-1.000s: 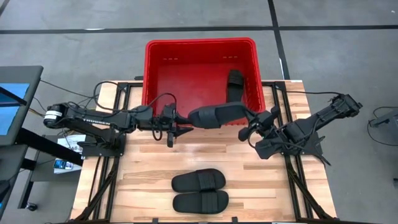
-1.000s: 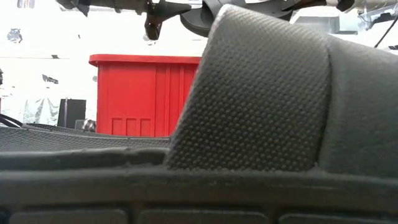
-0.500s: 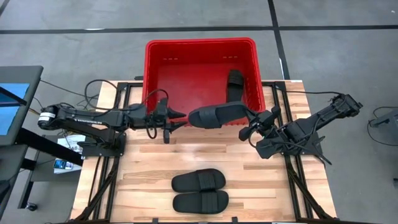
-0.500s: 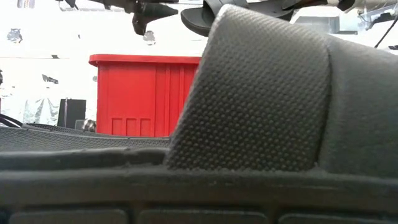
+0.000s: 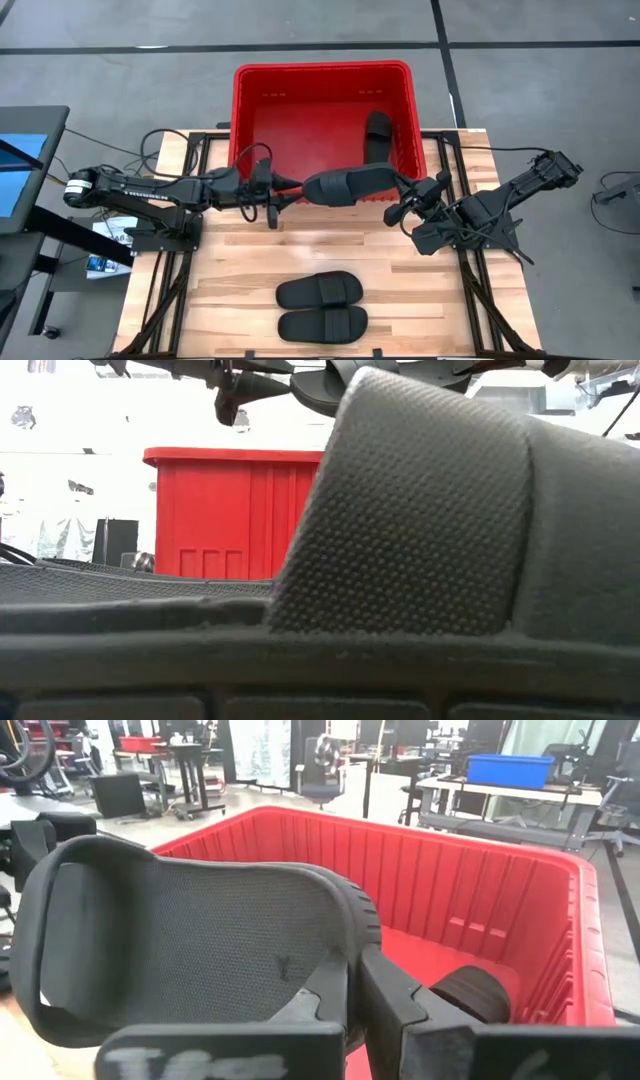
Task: Pick and place slides into bin
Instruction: Put the black slide into the container
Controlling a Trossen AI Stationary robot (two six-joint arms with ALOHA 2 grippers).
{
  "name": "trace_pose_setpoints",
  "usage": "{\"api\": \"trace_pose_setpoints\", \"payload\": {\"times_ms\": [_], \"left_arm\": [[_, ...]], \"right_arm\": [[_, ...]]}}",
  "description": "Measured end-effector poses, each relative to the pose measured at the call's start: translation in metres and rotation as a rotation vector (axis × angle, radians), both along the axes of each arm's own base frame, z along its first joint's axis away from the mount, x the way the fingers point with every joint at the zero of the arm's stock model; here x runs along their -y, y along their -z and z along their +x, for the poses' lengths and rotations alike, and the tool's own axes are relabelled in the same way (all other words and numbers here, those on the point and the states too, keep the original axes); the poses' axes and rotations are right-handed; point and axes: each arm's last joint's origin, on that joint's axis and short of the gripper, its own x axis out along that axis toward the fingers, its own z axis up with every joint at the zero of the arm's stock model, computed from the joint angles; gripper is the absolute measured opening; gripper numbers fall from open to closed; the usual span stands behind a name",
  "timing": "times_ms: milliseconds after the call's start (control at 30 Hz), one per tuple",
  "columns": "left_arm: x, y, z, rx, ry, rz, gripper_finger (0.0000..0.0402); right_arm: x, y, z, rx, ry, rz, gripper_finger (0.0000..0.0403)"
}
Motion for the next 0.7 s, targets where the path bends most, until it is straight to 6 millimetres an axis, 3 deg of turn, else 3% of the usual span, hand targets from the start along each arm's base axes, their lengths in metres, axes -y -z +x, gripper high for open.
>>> {"api": "trace_pose_setpoints", "payload": {"times_ms": [200, 700], "left_arm": [[0.000, -0.002, 0.004, 0.051, 0.003, -0.031, 0.0144], [0.000, 0.023, 0.028, 0.006, 0.009, -0.069, 0.0144]], "right_arm": [[0.000, 0.000, 0.000, 0.001, 0.005, -0.007, 0.0000], [0.001, -0.001, -0.001, -0.002, 0.015, -0.027, 0.0000]]}}
